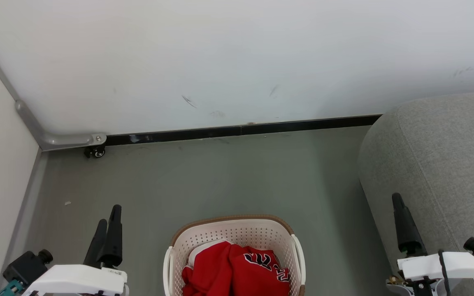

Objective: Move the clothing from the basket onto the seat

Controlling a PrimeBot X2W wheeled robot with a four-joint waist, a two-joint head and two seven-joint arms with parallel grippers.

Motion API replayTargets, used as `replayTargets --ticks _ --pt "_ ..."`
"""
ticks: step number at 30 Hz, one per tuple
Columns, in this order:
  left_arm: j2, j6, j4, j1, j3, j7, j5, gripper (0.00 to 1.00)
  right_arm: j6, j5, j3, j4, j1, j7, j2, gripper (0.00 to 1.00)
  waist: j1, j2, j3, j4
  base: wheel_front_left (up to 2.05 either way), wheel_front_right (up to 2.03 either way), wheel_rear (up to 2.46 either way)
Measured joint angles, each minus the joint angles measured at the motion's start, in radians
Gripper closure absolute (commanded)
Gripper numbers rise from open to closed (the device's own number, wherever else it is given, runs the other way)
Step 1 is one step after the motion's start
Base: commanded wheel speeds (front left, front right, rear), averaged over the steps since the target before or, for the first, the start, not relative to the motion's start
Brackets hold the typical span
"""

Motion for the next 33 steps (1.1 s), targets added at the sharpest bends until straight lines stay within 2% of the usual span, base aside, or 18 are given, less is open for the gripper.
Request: replayTargets --ticks 5,18,22,33 --pt "0.013 0.018 -0.020 0.000 -0.017 -0.018 0.115 0.00 0.000 -0.096 0.016 0.002 0.000 -0.013 0.000 0.00 -0.0026 0.0000 0.001 0.000 0.00 0.00 0.00" --pt "0.041 0.077 -0.059 0.001 -0.076 -0.062 0.408 0.00 0.000 -0.321 0.020 0.022 -0.001 -0.064 0.000 0.00 -0.0134 0.0000 0.007 -0.003 0.00 0.00 0.00" --pt "0.044 0.095 -0.068 0.002 -0.095 -0.077 0.486 0.00 0.000 -0.384 0.020 0.026 -0.002 -0.076 0.000 0.00 -0.0151 0.0000 0.008 -0.003 0.00 0.00 0.00" --pt "0.048 0.132 -0.076 0.013 -0.136 -0.114 0.653 0.00 0.000 -0.550 0.021 0.040 -0.022 -0.110 0.001 0.00 -0.0163 0.0000 0.011 -0.002 0.00 0.00 0.00"
